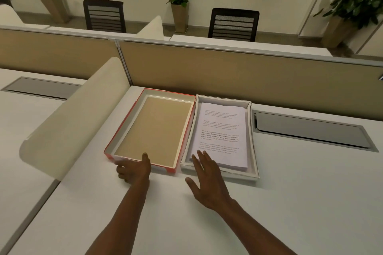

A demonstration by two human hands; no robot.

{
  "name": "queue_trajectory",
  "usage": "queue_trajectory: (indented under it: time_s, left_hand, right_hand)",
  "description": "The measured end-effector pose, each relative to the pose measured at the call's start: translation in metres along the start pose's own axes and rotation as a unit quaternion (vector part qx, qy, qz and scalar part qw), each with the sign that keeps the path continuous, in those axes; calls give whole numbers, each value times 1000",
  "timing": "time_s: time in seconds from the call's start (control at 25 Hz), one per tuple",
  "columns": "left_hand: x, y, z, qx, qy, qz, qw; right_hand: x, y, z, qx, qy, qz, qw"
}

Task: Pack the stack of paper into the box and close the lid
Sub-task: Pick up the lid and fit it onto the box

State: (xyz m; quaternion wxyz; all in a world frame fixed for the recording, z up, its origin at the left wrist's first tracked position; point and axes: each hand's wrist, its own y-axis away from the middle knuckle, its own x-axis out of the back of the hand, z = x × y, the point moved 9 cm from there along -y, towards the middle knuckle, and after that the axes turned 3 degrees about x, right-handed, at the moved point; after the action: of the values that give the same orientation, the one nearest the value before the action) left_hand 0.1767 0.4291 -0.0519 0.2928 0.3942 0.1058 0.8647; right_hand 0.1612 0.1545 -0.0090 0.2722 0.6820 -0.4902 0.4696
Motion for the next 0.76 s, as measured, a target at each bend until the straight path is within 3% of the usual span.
queue_trajectory:
  time_s: [0.12, 0.4, 0.64, 0.76]
  left_hand:
    - [4, -21, -9, 14, 16, -16, 1000]
    - [11, -20, -6, 35, 206, -53, 976]
    - [7, 3, 9, -23, 384, -137, 913]
    - [14, 12, 24, -98, 391, -152, 903]
  right_hand:
    - [-9, -1, -17, 9, -15, 3, 1000]
    - [5, 3, -9, -15, -41, 20, 999]
    - [42, -1, 0, -41, -101, 68, 992]
    - [80, -13, -3, -63, -159, 130, 977]
